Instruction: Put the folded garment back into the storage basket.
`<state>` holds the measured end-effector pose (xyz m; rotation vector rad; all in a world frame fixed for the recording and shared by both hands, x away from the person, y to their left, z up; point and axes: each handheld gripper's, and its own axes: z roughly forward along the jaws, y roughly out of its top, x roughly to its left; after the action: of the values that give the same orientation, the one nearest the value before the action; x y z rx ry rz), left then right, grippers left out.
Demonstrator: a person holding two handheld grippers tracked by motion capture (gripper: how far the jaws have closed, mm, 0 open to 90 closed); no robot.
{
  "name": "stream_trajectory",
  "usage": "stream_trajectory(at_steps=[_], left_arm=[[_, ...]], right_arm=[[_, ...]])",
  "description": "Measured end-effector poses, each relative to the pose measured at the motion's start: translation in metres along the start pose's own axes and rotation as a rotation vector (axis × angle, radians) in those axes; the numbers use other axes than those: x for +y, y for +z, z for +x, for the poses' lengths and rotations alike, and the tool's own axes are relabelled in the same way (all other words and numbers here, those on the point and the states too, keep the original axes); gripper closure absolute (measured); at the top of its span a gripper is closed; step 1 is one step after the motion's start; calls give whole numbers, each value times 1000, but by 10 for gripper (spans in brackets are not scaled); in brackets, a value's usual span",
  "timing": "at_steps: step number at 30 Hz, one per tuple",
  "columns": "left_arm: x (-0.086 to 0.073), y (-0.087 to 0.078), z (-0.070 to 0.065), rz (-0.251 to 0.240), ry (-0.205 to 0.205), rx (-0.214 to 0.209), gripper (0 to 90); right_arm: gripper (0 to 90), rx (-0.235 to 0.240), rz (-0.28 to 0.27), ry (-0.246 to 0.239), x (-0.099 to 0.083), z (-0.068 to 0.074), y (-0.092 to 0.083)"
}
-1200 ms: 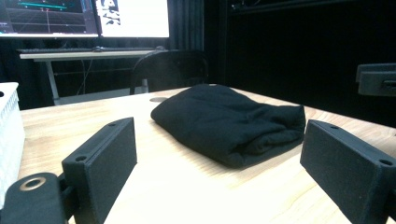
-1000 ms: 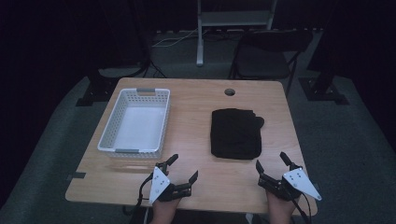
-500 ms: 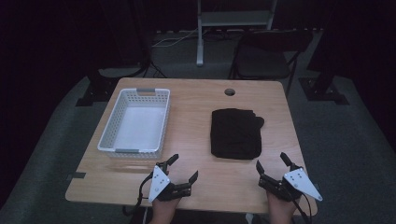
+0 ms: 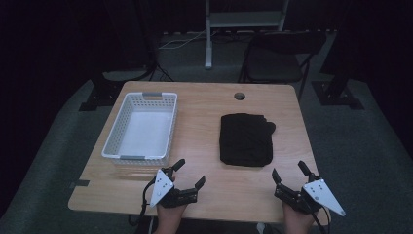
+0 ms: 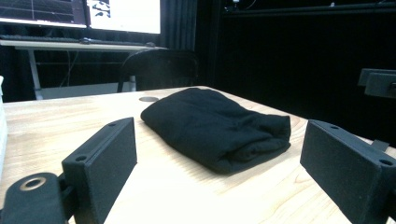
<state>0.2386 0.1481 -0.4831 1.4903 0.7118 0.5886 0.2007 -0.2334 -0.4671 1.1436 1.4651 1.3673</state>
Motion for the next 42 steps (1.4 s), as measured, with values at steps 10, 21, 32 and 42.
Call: stream_trajectory(at_steps=[10,21,32,42], left_arm=[[9,9,-1,57,-57,-24,113],[27,24,-1,93,-105,-63,113],[36,42,4,124,-184,-103,113],[46,49,7,151,-148,-66,113]], right_arm=[[116,-21,-23,-39,15,6,-6],[116,-30,-15,-5,29,2,-8],[117,-8,44,-14,33,5,-3],[117,-13,63,-4,34,3,-2]])
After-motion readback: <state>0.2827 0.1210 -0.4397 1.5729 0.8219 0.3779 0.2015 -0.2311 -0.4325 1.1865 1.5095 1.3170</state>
